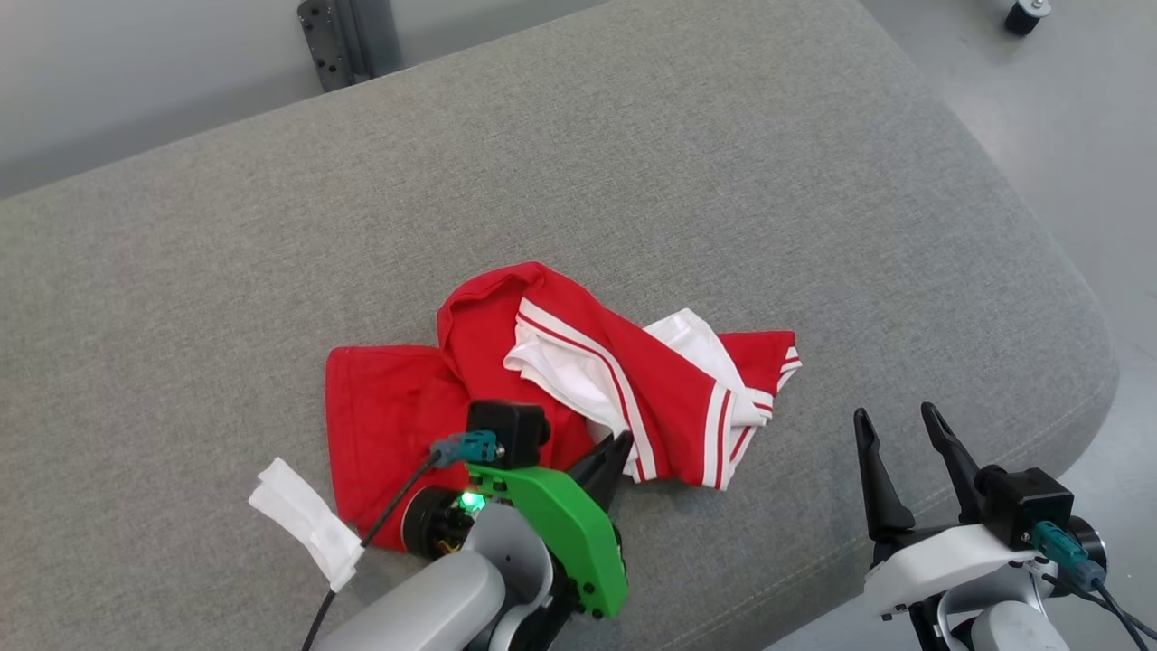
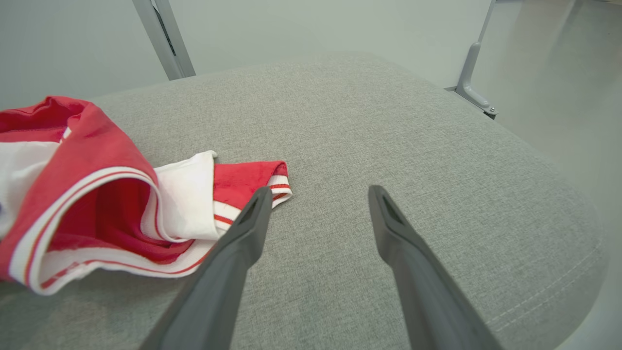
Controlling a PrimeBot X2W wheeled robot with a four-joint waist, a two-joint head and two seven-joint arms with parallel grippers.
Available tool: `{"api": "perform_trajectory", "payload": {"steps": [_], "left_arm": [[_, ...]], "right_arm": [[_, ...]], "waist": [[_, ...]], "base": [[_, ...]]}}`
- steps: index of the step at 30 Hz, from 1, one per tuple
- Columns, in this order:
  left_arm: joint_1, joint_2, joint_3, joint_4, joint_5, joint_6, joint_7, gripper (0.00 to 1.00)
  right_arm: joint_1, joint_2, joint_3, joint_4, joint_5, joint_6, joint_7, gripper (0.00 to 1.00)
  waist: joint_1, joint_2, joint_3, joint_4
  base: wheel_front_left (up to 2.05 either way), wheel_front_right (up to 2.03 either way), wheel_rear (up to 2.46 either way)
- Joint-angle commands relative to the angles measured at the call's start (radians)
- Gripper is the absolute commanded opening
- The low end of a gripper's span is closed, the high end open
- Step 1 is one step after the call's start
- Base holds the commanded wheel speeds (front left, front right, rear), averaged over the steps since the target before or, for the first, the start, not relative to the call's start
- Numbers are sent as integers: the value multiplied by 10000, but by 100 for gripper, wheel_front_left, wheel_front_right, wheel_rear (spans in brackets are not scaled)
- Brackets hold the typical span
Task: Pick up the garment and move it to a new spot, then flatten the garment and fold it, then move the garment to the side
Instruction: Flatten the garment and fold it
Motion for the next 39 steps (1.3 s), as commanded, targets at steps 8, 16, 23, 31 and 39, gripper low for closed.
{"api": "perform_trajectory", "payload": {"steps": [8, 16, 23, 31, 39], "left_arm": [[-729, -688, 2437, -945, -1804, -534, -898, 0], [-2667, -479, 4451, -810, -2334, -366, -1173, 0], [-4267, 90, 5416, -109, -2473, -330, -799, 0], [-6192, 1024, 6113, 840, -2200, -207, -428, 0], [-7579, 1099, 5993, 1676, -1771, -472, -312, 0]], "right_arm": [[66, -6, -64, 61, -1, 1, -29, 100], [-71, -7, 50, 132, -111, 1, -29, 100], [-76, -6, 111, 164, -173, 1, -29, 100], [-92, -6, 187, 217, -143, 1, -29, 100], [-148, -7, 308, 264, -18, 1, -29, 100]], "waist": [[0, 0, -155, 53], [0, 0, -374, 165], [0, 0, -489, 81], [0, 0, -528, -162], [0, 0, -527, -358]], "base": [[0, 0, 0], [0, 0, 0], [0, 0, 0], [0, 0, 0], [0, 0, 0]]}}
